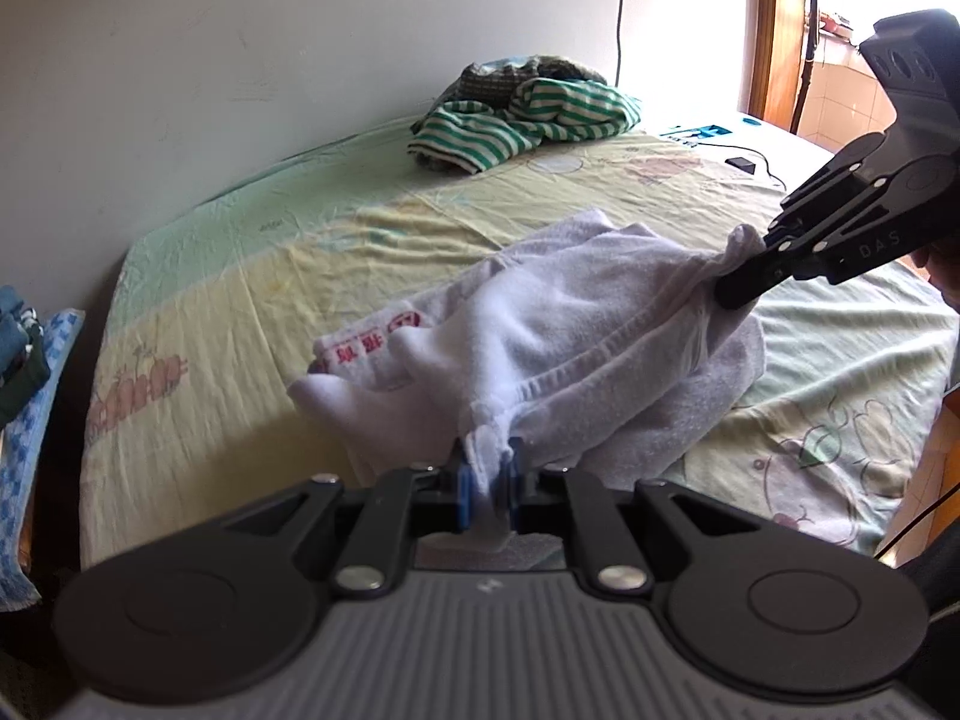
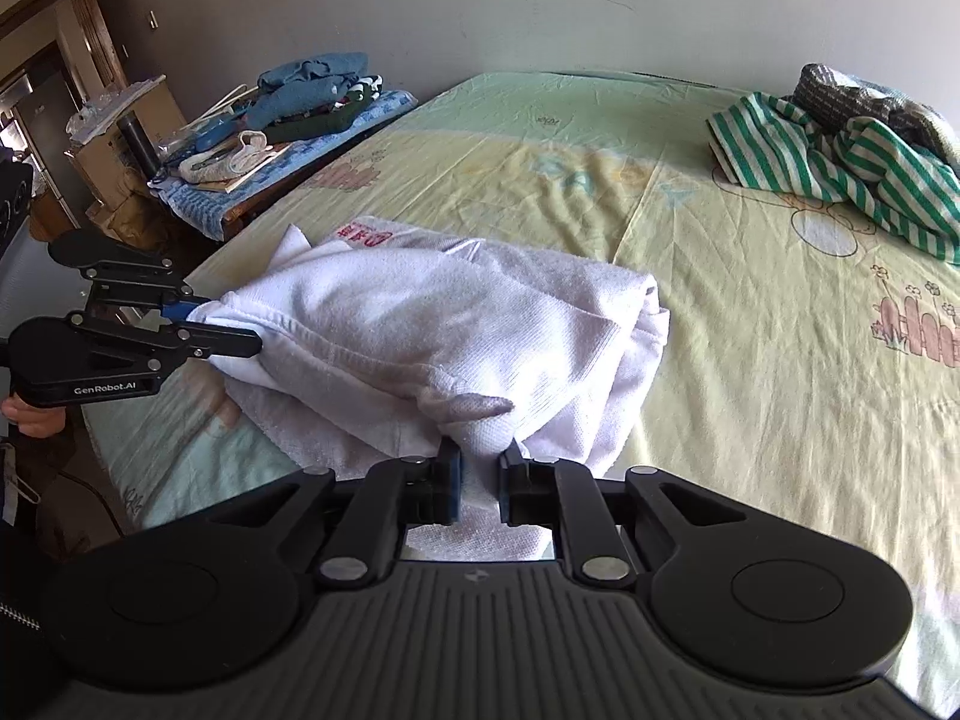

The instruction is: Fold clothes

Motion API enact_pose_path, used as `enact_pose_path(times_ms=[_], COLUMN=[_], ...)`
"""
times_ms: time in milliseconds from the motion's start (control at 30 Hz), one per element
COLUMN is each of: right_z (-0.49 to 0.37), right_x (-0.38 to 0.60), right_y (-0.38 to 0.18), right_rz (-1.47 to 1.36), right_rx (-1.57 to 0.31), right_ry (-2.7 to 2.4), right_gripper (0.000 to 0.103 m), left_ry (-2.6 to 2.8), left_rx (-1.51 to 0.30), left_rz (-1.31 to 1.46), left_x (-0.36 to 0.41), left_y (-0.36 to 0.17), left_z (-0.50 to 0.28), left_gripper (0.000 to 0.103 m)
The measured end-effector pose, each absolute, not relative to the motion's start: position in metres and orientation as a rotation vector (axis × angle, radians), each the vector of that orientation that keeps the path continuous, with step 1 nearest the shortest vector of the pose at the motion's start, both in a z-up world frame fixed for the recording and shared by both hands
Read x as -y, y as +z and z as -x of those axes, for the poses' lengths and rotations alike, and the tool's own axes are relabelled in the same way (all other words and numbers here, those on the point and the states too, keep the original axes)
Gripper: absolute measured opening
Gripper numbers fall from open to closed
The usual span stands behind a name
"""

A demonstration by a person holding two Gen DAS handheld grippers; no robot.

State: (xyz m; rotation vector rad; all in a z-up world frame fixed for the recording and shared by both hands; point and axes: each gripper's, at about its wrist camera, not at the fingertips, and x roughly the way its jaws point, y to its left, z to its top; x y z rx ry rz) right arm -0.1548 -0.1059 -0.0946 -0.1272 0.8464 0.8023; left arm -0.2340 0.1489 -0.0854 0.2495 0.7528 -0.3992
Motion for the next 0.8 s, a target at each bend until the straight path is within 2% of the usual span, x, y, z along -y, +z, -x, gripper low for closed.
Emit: enact_pose_path(times_ms=[167, 333, 433, 500, 567, 633, 667, 800], right_z=[0.162, 0.171, 0.166, 0.169, 0.174, 0.176, 0.174, 0.155], right_x=[0.105, 0.104, 0.109, 0.112, 0.118, 0.126, 0.129, 0.123], right_y=[-0.111, -0.129, -0.122, -0.109, -0.094, -0.08, -0.076, -0.084], right_rz=[0.144, 0.146, 0.079, 0.083, 0.069, 0.01, -0.027, -0.117], right_rx=[-0.893, -0.908, -0.938, -0.921, -0.892, -0.857, -0.842, -0.854], right_ry=[0.824, 0.799, 0.798, 0.801, 0.808, 0.816, 0.804, 0.716], right_gripper=[0.012, 0.013, 0.029, 0.045, 0.047, 0.047, 0.047, 0.047], left_ry=[-0.378, -0.368, -0.371, -0.376, -0.375, -0.35, -0.337, -0.302], left_rx=[-0.824, -0.817, -0.814, -0.805, -0.788, -0.759, -0.756, -0.802], left_rz=[-0.268, -0.255, -0.243, -0.215, -0.188, -0.149, -0.129, -0.05], left_x=[-0.148, -0.149, -0.154, -0.162, -0.17, -0.176, -0.177, -0.18], left_y=[-0.116, -0.11, -0.097, -0.084, -0.072, -0.062, -0.06, -0.08], left_z=[0.234, 0.236, 0.241, 0.249, 0.257, 0.259, 0.256, 0.227], left_gripper=[0.011, 0.019, 0.025, 0.026, 0.026, 0.036, 0.038, 0.042])
